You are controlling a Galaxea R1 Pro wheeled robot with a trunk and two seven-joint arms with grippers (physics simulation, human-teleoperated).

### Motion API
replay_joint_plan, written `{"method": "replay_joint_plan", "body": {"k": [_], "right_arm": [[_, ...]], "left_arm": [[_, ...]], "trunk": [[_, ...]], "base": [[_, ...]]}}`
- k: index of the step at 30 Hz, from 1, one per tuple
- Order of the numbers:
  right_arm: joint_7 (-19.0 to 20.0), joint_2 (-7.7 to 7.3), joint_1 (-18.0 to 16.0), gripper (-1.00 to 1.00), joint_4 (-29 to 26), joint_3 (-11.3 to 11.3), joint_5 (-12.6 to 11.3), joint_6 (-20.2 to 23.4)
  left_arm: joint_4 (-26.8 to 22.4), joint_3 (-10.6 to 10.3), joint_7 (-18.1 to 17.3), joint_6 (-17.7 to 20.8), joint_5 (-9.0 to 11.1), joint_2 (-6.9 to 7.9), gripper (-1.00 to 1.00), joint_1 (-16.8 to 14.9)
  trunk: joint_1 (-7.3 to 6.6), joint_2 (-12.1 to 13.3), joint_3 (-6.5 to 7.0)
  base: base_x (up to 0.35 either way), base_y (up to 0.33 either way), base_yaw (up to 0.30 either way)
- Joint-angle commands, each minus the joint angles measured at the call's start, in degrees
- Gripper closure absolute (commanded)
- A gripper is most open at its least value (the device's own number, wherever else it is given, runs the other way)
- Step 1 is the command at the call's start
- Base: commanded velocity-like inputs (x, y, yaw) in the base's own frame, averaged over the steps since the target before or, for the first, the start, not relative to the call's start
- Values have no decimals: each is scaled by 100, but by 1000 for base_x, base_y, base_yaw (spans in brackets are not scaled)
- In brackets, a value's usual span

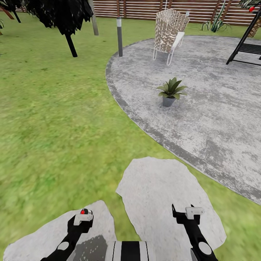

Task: Pick up the pesticide atomizer in the garden and spray insectifuge to fully cover both potted plants in the garden.

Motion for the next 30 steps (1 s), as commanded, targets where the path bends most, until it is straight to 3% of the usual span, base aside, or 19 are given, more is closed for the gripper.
{"method": "replay_joint_plan", "body": {"k": [1,30], "right_arm": [[-24,-2,1,-100,3,9,3,-15],[-24,-2,-4,-100,3,9,3,-15]], "left_arm": [[2,-7,12,-19,-15,1,-100,-2],[8,0,12,-19,-15,1,-100,-2]], "trunk": [[-1,-1,-2],[-1,-1,23]], "base": [[-2,-1,0],[23,0,0]]}}
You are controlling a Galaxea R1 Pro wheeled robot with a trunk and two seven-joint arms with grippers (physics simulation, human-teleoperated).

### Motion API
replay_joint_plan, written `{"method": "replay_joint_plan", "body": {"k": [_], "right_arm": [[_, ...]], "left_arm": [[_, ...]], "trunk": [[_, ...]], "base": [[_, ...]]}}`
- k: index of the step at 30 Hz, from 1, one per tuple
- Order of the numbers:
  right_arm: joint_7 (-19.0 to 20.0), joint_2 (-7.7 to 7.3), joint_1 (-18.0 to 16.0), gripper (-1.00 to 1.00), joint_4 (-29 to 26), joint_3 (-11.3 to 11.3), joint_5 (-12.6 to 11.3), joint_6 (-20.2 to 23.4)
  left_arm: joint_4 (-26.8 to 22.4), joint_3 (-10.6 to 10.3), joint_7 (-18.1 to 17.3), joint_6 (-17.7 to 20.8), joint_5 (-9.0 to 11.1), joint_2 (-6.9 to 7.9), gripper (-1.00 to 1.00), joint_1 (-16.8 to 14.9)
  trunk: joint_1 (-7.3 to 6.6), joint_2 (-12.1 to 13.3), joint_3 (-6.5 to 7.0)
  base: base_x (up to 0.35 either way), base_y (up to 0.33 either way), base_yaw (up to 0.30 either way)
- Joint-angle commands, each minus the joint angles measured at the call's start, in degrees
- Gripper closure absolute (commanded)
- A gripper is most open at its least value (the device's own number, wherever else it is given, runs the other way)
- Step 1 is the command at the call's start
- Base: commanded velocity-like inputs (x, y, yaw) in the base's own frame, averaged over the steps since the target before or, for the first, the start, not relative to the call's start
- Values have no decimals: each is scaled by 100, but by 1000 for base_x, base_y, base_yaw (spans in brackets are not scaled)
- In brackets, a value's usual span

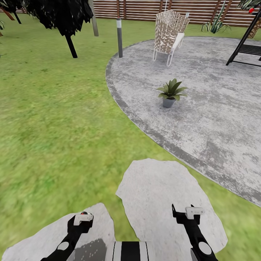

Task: Pick up the pesticide atomizer in the garden and spray insectifuge to fully cover both potted plants in the garden.

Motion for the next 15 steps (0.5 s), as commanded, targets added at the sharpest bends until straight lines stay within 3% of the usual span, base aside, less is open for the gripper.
{"method": "replay_joint_plan", "body": {"k": [1,11,12,15], "right_arm": [[-24,-2,-2,-100,3,9,3,-14],[-24,-2,-1,-100,3,9,3,-14],[-24,-2,1,-100,3,9,3,-14],[-24,-2,-1,-100,3,9,3,-14]], "left_arm": [[4,-5,12,-19,-15,1,-100,-2],[-7,-4,12,-22,-11,7,-100,-2],[-6,-4,12,-25,-13,8,100,2],[-12,8,12,-27,-11,9,100,5]], "trunk": [[-1,-1,-3],[-1,-1,-3],[-1,-1,-3],[-1,-1,-3]], "base": [[26,0,0],[5,0,0],[0,0,0],[0,0,0]]}}
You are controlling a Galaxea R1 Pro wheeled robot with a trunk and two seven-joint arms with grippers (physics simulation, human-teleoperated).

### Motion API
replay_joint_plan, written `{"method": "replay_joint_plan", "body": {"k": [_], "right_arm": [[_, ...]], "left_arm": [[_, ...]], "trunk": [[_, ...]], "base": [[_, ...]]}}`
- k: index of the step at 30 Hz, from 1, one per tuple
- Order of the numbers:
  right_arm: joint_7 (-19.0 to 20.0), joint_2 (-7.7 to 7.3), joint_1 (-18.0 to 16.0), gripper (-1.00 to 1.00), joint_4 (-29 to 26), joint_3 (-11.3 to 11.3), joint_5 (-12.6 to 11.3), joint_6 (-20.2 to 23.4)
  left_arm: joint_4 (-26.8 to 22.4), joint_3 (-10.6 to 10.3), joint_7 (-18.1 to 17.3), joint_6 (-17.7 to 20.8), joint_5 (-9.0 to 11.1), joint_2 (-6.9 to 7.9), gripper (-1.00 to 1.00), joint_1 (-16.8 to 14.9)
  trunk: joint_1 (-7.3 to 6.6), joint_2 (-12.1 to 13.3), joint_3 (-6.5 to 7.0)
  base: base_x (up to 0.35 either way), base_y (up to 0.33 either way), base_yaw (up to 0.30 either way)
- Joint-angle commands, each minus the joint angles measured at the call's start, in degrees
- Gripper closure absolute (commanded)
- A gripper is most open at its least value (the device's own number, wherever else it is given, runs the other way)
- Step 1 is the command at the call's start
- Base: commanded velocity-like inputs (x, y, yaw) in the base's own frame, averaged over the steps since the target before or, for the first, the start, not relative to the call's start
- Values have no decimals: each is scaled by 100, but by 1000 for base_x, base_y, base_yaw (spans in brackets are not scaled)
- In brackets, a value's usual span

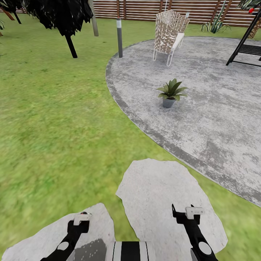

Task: Pick up the pesticide atomizer in the garden and spray insectifuge to fully cover both potted plants in the garden.

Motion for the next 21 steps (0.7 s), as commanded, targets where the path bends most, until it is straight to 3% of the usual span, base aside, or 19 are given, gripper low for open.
{"method": "replay_joint_plan", "body": {"k": [1,21], "right_arm": [[-24,-2,-3,-100,3,9,3,-15],[-24,-2,-3,-100,3,9,3,-15]], "left_arm": [[2,19,22,-20,-6,3,100,-1],[-20,-9,14,-20,-4,-2,100,-1]], "trunk": [[-1,-1,-3],[-1,-1,-3]], "base": [[0,0,0],[0,0,0]]}}
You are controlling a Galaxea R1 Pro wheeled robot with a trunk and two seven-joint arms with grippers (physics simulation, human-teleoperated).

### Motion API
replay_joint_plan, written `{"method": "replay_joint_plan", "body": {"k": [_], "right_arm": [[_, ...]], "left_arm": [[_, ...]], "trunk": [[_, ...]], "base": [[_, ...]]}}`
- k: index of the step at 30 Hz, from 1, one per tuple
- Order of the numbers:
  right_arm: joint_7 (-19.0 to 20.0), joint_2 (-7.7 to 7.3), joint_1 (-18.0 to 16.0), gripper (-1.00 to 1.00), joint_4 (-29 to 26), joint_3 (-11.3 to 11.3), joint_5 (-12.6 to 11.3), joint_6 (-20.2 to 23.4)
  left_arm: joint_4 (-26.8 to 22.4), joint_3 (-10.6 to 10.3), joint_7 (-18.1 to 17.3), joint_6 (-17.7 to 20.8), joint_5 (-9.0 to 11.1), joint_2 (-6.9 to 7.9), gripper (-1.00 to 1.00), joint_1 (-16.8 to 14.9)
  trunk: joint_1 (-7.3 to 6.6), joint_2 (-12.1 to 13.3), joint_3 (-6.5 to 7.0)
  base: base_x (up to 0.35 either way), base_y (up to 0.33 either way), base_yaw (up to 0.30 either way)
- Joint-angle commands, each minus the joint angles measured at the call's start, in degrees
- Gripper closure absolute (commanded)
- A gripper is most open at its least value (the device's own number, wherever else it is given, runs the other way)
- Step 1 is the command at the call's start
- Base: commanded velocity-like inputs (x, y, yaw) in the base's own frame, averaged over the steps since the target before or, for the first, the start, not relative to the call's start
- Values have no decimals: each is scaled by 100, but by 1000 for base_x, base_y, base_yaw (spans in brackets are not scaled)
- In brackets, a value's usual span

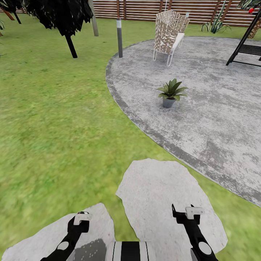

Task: Pick up the pesticide atomizer in the garden and spray insectifuge to fully cover both potted plants in the garden.

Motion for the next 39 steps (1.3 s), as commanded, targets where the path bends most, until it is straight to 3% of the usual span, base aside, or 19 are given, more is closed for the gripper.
{"method": "replay_joint_plan", "body": {"k": [1,3,32,36,39], "right_arm": [[-24,-2,-2,-100,3,9,3,-15],[-24,-2,-1,-100,3,9,3,-15],[-21,-2,5,-100,9,9,7,-15],[-18,-2,0,-100,73,9,8,-15],[-16,-2,-2,-100,115,9,4,-15]], "left_arm": [[4,-5,14,-18,-17,-1,100,-2],[4,-5,8,-18,-17,-1,100,-2],[53,2,-29,99,-22,8,100,-15],[47,8,-30,342,-13,18,100,-25],[-9,11,-64,1103,-12,20,100,-28]], "trunk": [[-1,-1,-3],[-1,-1,-3],[-76,38,639],[-86,43,728],[-94,47,794]], "base": [[0,0,0],[0,0,0],[0,0,0],[0,0,0],[0,0,0]]}}
